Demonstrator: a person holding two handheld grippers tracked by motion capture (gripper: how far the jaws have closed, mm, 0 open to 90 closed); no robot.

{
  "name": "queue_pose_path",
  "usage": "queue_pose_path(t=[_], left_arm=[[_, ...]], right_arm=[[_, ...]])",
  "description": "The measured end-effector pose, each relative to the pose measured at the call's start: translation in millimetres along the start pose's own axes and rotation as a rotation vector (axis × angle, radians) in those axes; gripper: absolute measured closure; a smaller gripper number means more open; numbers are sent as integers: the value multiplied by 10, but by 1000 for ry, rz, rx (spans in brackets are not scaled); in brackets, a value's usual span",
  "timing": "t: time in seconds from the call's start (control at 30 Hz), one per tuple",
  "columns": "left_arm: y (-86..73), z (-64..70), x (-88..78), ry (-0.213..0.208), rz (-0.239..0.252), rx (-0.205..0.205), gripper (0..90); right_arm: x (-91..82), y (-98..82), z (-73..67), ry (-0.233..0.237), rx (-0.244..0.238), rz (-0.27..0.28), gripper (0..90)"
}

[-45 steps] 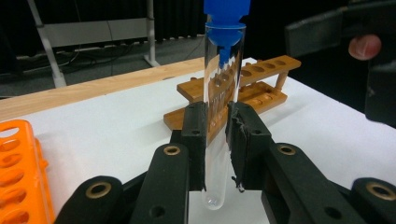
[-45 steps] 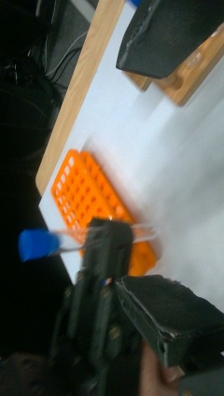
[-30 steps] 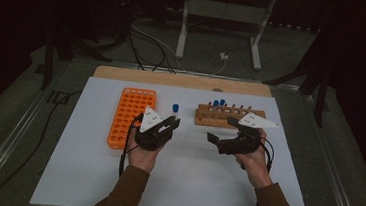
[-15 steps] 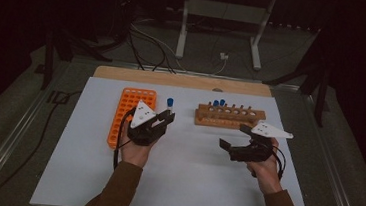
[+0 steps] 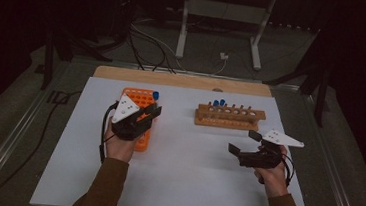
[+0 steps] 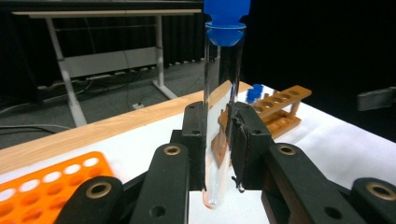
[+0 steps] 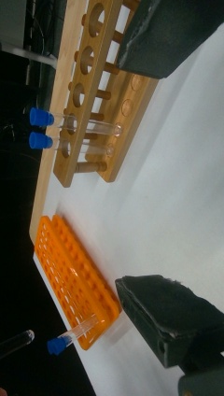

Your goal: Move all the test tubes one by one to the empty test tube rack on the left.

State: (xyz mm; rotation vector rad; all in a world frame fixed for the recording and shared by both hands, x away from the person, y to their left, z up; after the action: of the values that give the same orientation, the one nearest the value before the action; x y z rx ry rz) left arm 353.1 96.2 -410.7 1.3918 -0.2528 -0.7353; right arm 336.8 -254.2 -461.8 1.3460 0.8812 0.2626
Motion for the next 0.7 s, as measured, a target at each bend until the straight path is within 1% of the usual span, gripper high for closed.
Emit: queue_pose_path(t=[0.07,0.33,0.47,0.7], left_arm=[[2,-58,-44,7,4,-4,783],[-29,-294,-206,63,28,-28,784],[-78,-398,-281,86,36,-42,783],[-211,-526,-357,116,24,-58,784]], right_arm=[[-14,-1,5,-1,4,4,0],[-68,-7,28,-6,13,19,0],[-78,-11,39,-6,17,21,0],[-72,-15,30,-5,15,18,0]])
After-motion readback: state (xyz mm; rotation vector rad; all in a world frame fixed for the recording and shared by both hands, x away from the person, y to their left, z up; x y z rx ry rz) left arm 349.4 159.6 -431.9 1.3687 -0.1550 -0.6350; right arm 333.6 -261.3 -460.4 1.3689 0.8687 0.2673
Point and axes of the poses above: each handheld gripper's, and its own axes: x roughly forward along the jaws, y roughly out of its top, z roughly to its right, the point moved 5 cm from there along x, roughly forward along the jaws, and after that the axes turned 8 degrees about -x, right-handed, at the moved point
